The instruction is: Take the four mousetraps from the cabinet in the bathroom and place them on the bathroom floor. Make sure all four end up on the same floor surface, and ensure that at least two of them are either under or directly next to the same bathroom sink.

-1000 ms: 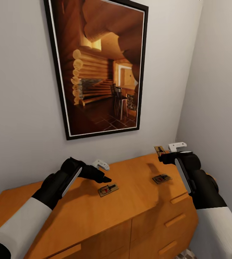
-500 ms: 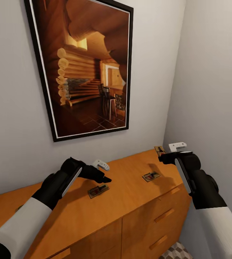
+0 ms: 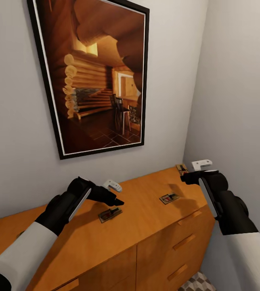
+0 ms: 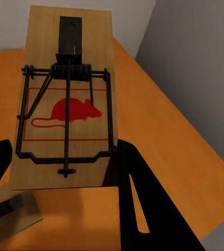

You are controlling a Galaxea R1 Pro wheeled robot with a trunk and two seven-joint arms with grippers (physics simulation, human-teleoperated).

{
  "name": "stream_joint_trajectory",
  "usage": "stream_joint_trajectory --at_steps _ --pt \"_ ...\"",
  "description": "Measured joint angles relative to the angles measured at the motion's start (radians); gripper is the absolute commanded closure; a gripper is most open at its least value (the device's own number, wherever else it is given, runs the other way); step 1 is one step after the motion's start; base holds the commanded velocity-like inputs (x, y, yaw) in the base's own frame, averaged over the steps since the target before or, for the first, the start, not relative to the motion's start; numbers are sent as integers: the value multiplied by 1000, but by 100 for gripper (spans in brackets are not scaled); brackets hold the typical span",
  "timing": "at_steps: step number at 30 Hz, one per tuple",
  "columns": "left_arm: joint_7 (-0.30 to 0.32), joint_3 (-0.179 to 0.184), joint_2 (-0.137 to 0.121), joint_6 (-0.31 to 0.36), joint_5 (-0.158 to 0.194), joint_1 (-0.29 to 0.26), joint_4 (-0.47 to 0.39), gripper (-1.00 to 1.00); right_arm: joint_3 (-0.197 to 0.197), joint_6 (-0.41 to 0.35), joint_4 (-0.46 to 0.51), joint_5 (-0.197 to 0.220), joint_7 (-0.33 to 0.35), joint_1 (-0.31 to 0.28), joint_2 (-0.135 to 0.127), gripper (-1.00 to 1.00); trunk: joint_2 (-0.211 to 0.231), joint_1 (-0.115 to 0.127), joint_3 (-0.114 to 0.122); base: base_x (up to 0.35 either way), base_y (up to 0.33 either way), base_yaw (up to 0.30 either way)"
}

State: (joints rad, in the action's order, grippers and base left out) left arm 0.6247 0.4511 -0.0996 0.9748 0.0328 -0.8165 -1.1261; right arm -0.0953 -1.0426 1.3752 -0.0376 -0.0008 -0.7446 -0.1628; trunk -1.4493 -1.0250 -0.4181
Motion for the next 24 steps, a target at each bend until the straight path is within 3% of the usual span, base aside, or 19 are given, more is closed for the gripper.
stream_joint_trajectory --at_steps 12,24 --pt "-5 0 0 10 1 0 3 -100 -1 0 0 1 0 0 -8 100 0 0 0 -112 -45 0" --pt "-6 -1 0 5 1 0 10 -100 -1 0 -4 1 0 0 -8 100 0 0 0 -20 -10 0"
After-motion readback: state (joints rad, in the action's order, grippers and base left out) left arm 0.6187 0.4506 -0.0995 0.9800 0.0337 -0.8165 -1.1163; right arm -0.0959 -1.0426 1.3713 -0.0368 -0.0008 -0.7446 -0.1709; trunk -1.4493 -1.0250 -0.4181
